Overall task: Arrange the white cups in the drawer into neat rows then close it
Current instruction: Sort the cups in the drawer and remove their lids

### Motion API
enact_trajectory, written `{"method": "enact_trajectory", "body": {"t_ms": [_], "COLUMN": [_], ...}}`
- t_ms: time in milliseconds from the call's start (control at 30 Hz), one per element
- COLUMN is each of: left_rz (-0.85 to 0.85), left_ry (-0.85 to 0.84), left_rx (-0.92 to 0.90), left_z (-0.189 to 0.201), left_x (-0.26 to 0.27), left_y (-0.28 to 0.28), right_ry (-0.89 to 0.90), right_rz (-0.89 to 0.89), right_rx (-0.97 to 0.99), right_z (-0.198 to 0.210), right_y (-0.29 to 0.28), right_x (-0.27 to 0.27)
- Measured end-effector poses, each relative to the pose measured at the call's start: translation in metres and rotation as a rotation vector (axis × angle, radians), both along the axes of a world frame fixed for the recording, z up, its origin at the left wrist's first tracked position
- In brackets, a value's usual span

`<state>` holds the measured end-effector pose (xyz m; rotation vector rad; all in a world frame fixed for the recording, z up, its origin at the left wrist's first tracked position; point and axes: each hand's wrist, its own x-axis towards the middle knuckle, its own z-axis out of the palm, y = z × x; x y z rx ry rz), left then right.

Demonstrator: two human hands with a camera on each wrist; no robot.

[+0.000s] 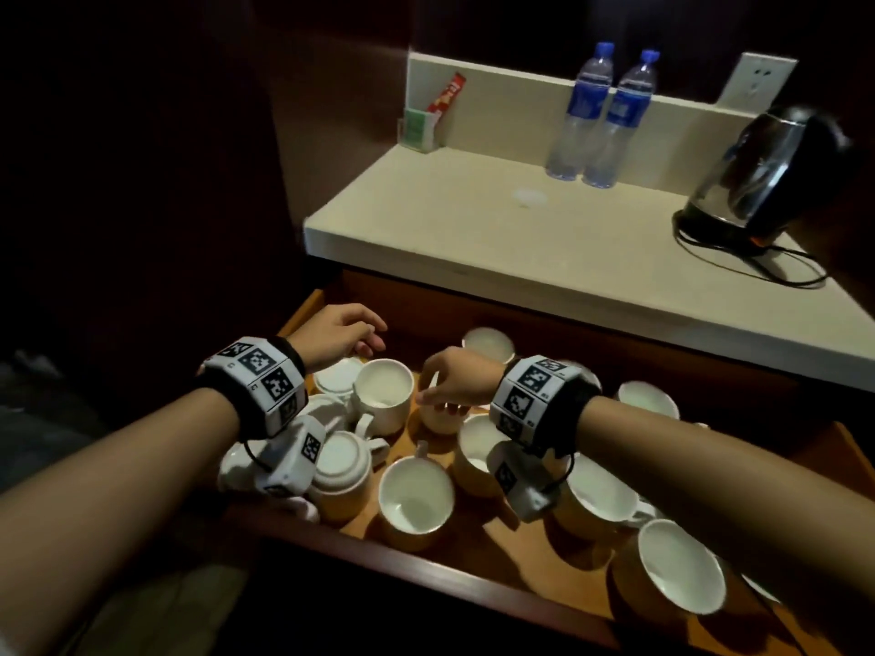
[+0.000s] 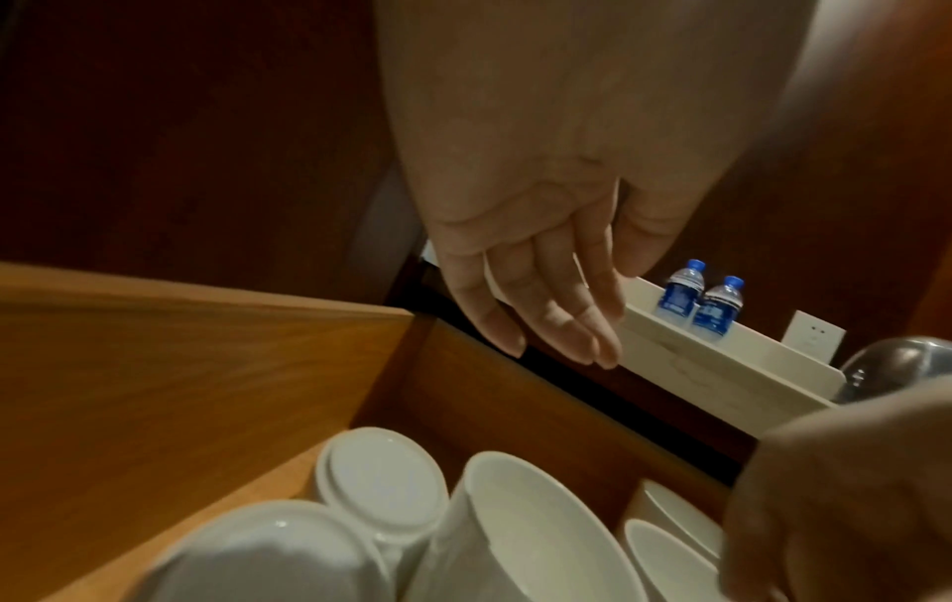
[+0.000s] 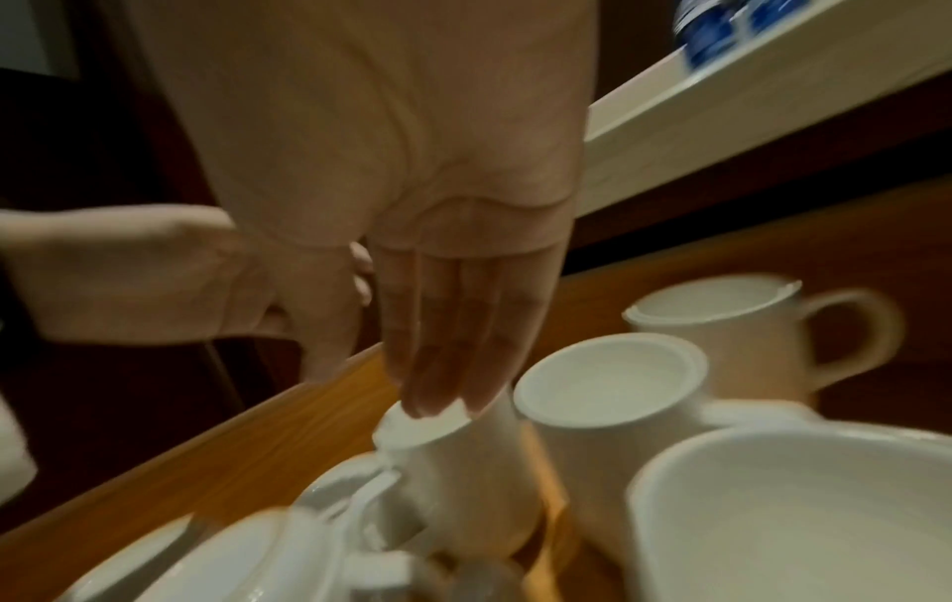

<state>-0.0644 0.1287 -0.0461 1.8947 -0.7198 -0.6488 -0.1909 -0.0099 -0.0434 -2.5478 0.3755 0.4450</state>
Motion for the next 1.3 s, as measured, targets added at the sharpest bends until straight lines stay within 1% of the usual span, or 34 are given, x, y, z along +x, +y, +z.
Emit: {"method": "enact_trajectory", "body": {"t_ms": [133, 200, 300, 400, 467, 567, 667, 767, 867, 933, 1000, 1067, 1167, 1300], "left_rz": [0.052, 0.098, 0.207, 0.244, 0.236, 0.192, 0.164, 0.149, 0.120, 0.091, 0.058, 0.026, -0.025, -0.026], "left_ry": [-0.011, -0.004, 0.024, 0.039, 0.035, -0.002, -0.023, -0.012, -0.012, -0.015, -0.035, -0.038, 0.025, -0.006], "left_rx": [-0.012, -0.035, -0.089, -0.105, -0.101, -0.069, -0.050, -0.033, -0.002, 0.020, 0.067, 0.129, 0.166, 0.153], "left_z": [0.002, 0.004, 0.007, 0.010, 0.012, 0.016, 0.019, 0.019, 0.019, 0.021, 0.023, 0.023, 0.025, 0.028], "left_x": [0.012, 0.016, 0.023, 0.027, 0.028, 0.029, 0.028, 0.029, 0.028, 0.025, 0.021, 0.019, 0.014, 0.006], "left_y": [0.025, 0.033, 0.046, 0.052, 0.055, 0.059, 0.064, 0.068, 0.069, 0.069, 0.067, 0.063, 0.058, 0.054], "right_ry": [-0.014, 0.012, 0.087, 0.053, 0.073, 0.044, 0.093, 0.098, 0.050, 0.001, -0.053, -0.092, -0.162, -0.218], "right_rz": [0.233, 0.343, 0.525, 0.666, 0.710, 0.691, 0.589, 0.470, 0.340, 0.213, 0.073, -0.019, -0.088, -0.167], "right_rx": [-0.084, -0.128, -0.284, -0.390, -0.439, -0.444, -0.275, -0.047, 0.200, 0.357, 0.517, 0.676, 0.828, 0.996], "right_z": [-0.011, -0.022, -0.039, -0.054, -0.058, -0.055, -0.042, -0.024, -0.005, 0.004, 0.011, 0.018, 0.027, 0.029], "right_y": [0.038, 0.053, 0.074, 0.087, 0.091, 0.090, 0.081, 0.063, 0.042, 0.029, 0.020, 0.014, 0.007, 0.003], "right_x": [0.022, 0.030, 0.039, 0.041, 0.043, 0.045, 0.049, 0.053, 0.055, 0.055, 0.055, 0.054, 0.051, 0.043]}}
